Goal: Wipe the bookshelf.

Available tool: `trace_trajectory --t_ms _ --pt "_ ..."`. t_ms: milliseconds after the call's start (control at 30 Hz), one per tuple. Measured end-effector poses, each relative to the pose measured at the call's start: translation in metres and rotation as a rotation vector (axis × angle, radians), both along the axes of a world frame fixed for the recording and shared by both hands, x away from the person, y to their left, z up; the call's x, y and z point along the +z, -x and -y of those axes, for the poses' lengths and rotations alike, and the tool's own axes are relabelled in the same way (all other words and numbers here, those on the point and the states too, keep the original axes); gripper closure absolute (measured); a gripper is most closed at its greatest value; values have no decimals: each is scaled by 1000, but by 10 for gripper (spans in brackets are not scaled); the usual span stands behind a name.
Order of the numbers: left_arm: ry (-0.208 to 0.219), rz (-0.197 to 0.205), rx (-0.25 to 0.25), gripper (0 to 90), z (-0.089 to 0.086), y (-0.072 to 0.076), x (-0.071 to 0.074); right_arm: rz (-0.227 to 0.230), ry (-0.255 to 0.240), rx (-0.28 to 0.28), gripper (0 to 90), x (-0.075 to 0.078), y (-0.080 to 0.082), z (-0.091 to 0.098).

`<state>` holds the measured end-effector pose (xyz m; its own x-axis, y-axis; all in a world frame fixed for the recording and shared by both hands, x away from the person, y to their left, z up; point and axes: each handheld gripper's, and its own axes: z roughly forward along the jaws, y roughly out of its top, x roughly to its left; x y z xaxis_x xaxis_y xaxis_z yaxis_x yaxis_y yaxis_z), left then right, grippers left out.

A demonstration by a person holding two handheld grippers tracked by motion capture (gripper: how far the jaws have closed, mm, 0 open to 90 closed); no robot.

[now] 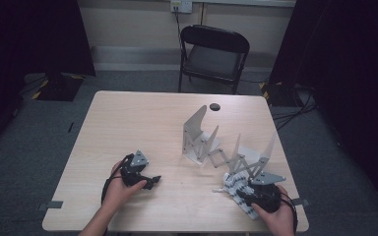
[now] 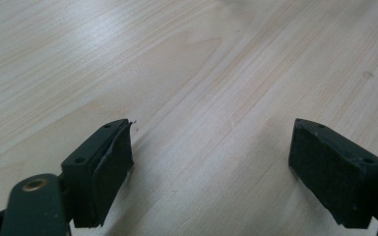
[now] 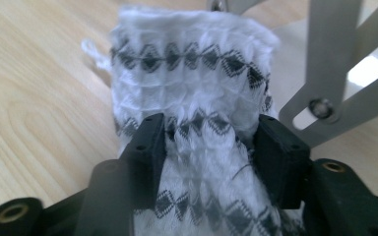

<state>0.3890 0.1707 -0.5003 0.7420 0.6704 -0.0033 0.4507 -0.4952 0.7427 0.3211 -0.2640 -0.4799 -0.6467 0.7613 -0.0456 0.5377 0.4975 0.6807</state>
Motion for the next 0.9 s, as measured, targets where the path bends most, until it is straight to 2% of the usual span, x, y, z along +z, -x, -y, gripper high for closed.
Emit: trace_trajectory --t_ms 67,100,133,167,200,233,433,600,700,733,900 --pt "1 0 0 165 0 0 0 -12 -9 -6 580 -1 1 0" --pt "1 0 0 165 0 0 0 -12 -9 -6 580 -1 1 0" --pt "3 0 -1 165 0 0 0 -20 -23 -4 657 -2 2 0" --pt "3 0 -1 165 0 0 0 -25 -26 -1 695 -2 2 1" --pt "1 0 0 165 0 0 0 -25 -26 -1 695 -2 2 1" --pt "4 1 -1 165 0 0 0 -37 -37 -7 743 -1 3 2" --pt "0 0 0 165 0 0 0 -57 -53 -16 783 1 3 4" --pt "0 0 0 165 0 0 0 -49 -50 -12 789 6 5 5" --pt "0 0 0 165 0 0 0 -26 -52 -8 791 13 7 6" --pt "1 1 1 165 0 0 0 -10 -66 -9 791 20 9 8" --pt "1 0 1 165 0 0 0 20 -88 1 794 33 10 10"
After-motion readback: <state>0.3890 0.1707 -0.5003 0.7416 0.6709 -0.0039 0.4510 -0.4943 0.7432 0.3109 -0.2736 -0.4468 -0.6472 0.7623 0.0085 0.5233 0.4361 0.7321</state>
